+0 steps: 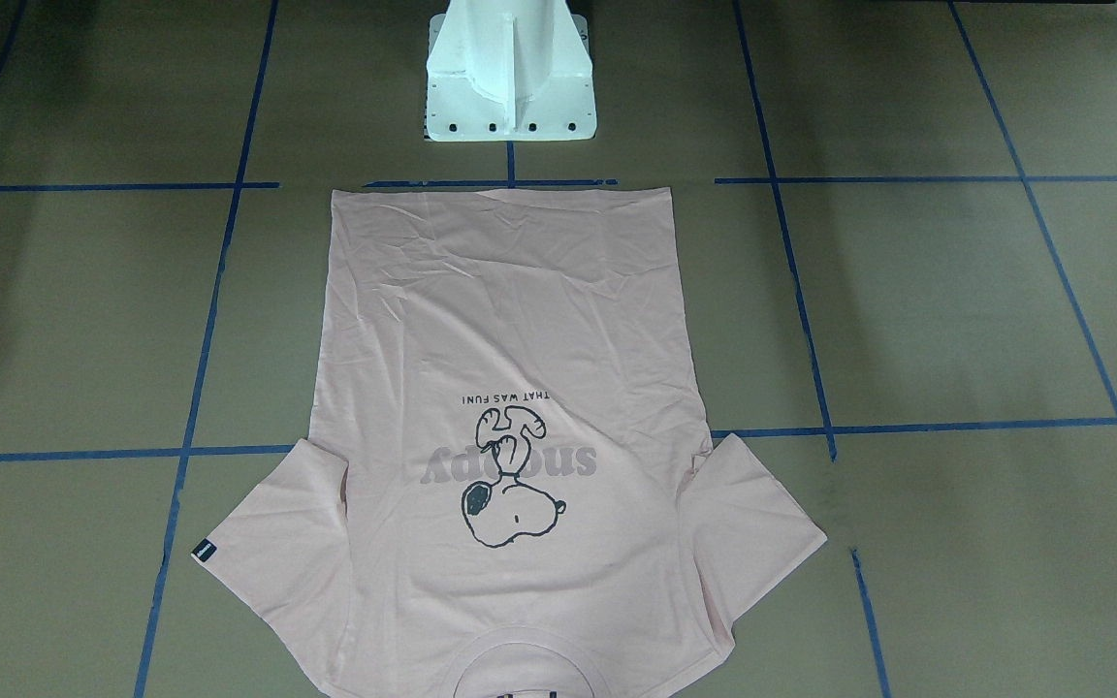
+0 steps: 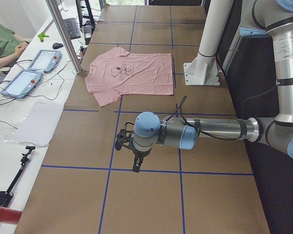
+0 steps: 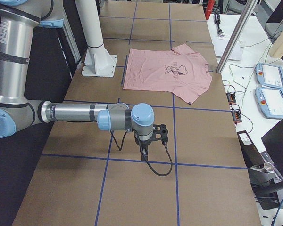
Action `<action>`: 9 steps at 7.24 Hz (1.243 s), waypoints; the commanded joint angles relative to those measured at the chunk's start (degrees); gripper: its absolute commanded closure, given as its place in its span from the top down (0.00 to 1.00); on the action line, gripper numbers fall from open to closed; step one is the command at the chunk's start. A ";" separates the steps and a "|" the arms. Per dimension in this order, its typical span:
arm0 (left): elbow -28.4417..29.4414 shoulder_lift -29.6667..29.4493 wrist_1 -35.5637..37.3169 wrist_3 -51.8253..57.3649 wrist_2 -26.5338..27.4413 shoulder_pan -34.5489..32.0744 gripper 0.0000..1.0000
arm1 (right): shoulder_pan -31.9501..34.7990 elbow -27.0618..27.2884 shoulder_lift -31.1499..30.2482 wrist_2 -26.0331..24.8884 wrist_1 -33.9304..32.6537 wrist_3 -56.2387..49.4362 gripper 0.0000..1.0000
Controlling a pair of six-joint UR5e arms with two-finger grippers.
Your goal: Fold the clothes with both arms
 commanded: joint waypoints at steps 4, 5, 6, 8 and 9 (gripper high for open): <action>-0.23 -0.52 -5.30 0.05 0.62 0.18 1.00 | -0.12 1.20 4.89 -0.38 6.49 0.03 1.00; -0.23 -1.14 -7.68 -0.56 0.27 0.18 1.00 | -0.12 -0.19 7.42 -0.56 8.35 0.12 1.00; -0.32 -5.06 -10.57 -0.65 0.10 0.09 1.00 | -0.12 -3.08 10.05 -0.12 8.28 0.81 1.00; 1.43 -14.55 -19.34 -0.57 0.18 0.09 1.00 | 0.05 -6.79 14.89 0.41 8.80 4.22 1.00; 2.31 -16.94 -22.00 -0.65 0.18 0.44 1.00 | 0.05 -6.80 16.05 1.54 9.59 7.29 1.00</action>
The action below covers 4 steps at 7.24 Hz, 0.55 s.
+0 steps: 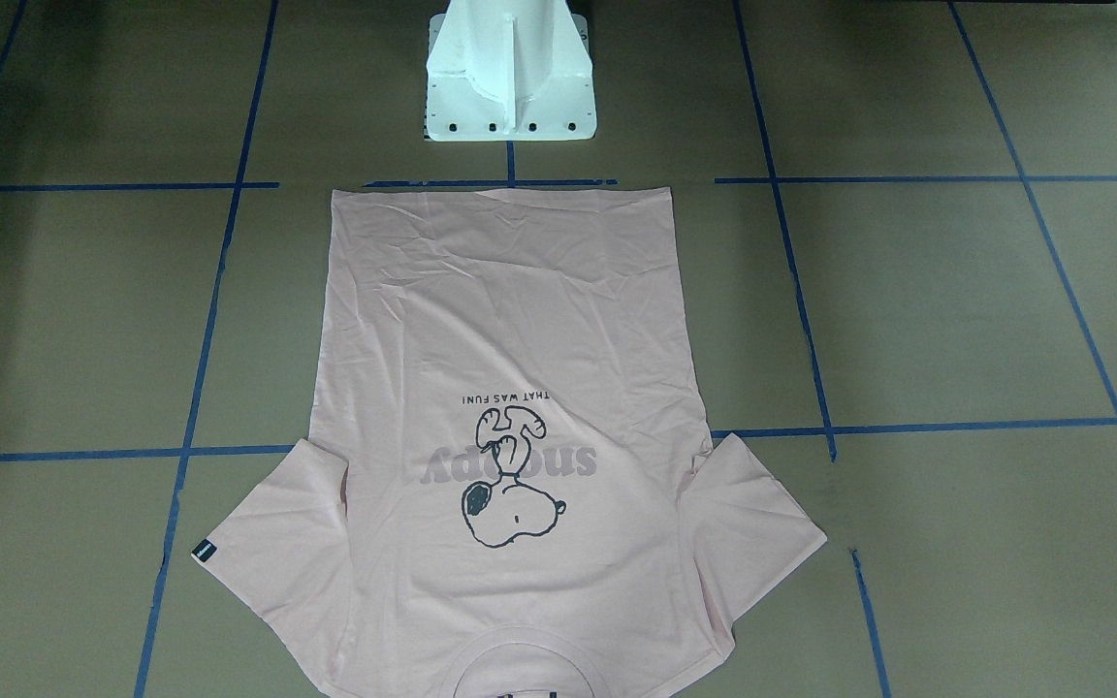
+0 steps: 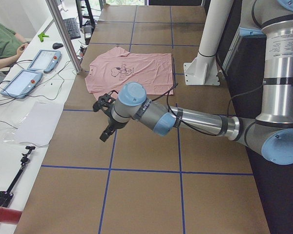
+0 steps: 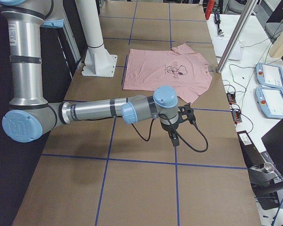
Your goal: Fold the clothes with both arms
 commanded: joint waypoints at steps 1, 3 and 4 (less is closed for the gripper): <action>2.52 -6.17 -5.26 -2.50 -0.30 0.33 1.00 | -0.13 -2.53 4.10 1.38 2.06 5.70 1.00; 1.92 -6.81 -9.02 -9.10 -0.30 6.35 1.00 | -3.01 -6.32 11.82 2.61 2.16 18.82 1.00; 2.27 -6.55 -9.49 -14.78 -0.13 11.96 1.00 | -7.29 -6.32 13.08 2.18 6.68 27.17 1.00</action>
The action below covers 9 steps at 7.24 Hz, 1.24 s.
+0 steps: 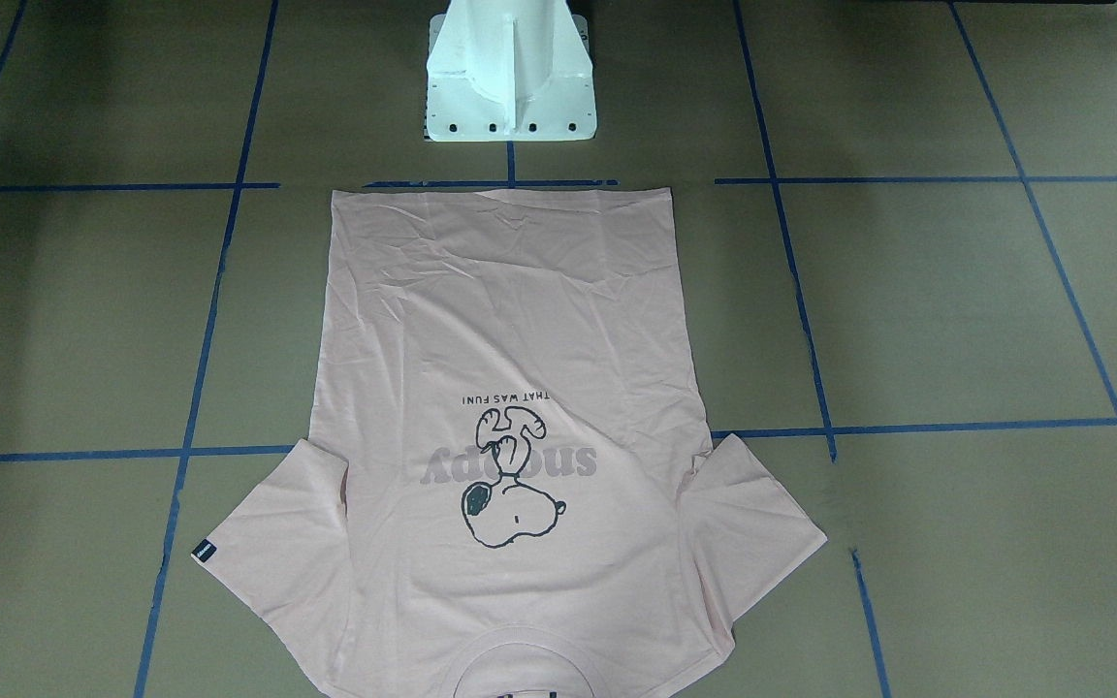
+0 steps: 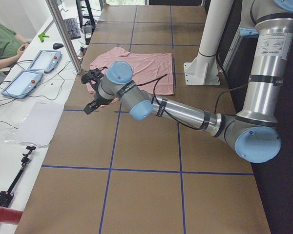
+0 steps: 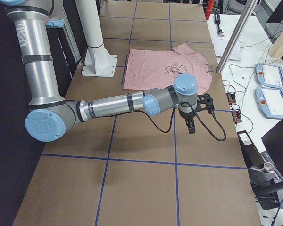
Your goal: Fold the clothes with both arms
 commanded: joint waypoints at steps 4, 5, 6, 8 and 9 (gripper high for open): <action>-0.25 -0.41 -2.52 -20.37 4.27 12.58 0.68 | -24.14 -9.61 11.02 -21.02 19.82 39.33 0.73; -0.34 -0.33 -6.01 -24.07 7.15 14.52 0.69 | -26.25 -14.09 13.67 -22.52 22.52 39.96 0.68; -0.43 -0.50 -7.35 -27.24 7.35 15.75 0.69 | -28.28 -17.35 14.83 -23.23 26.55 43.79 0.64; -0.69 -0.50 -7.45 -27.36 7.36 15.85 0.71 | -30.92 -23.51 19.48 -27.96 26.67 44.10 0.59; -0.78 -0.50 -7.53 -27.36 7.36 15.85 0.72 | -31.89 -23.97 19.59 -28.16 26.59 43.92 0.58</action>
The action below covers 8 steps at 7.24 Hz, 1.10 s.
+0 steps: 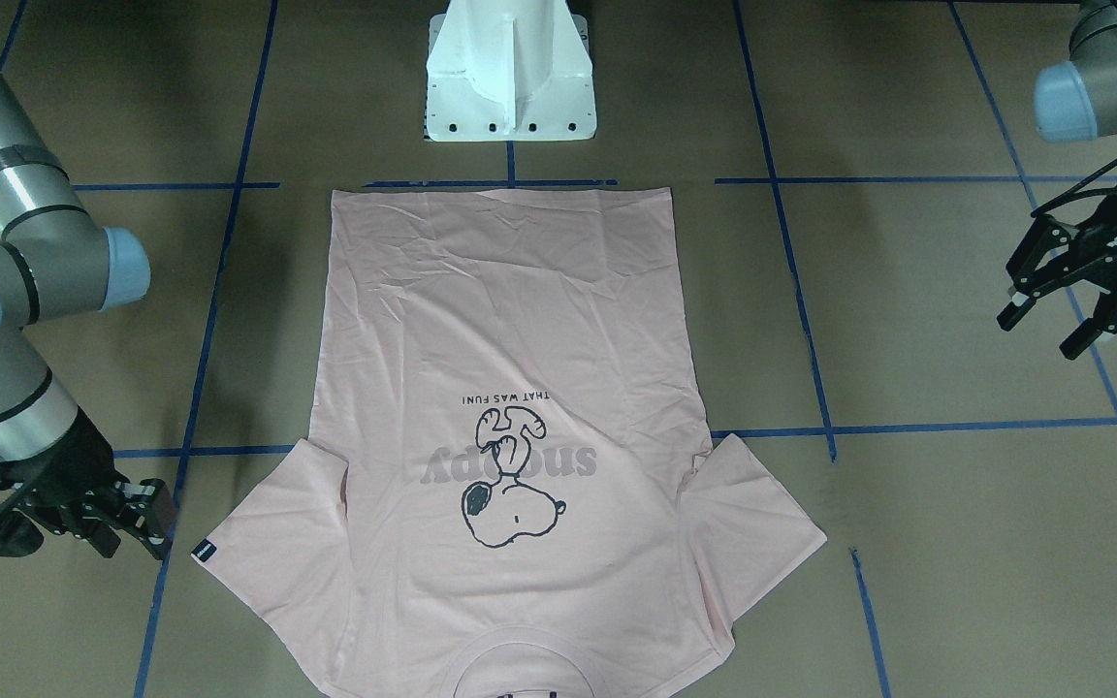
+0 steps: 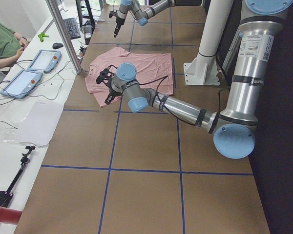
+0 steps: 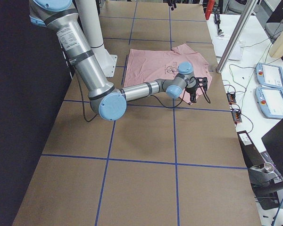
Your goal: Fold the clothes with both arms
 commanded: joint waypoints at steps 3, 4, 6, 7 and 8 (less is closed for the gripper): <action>-0.13 0.08 -1.67 -0.36 0.05 0.18 0.76 | -4.58 -4.38 1.93 -5.27 0.17 -0.44 0.50; -0.05 0.16 -1.67 -0.36 0.14 0.18 0.77 | -5.29 -5.08 1.93 -6.33 0.17 -0.44 0.49; -0.05 0.43 -1.67 -0.19 0.14 0.18 0.78 | -5.47 -5.61 2.19 -6.69 0.17 -0.62 0.49; -0.05 0.43 -1.67 -0.19 0.14 0.18 0.79 | -5.47 -6.14 2.97 -7.04 0.17 -0.62 0.49; -0.05 0.52 -1.84 -0.02 0.05 0.18 0.79 | -5.47 -6.84 3.68 -7.13 0.17 -0.62 0.49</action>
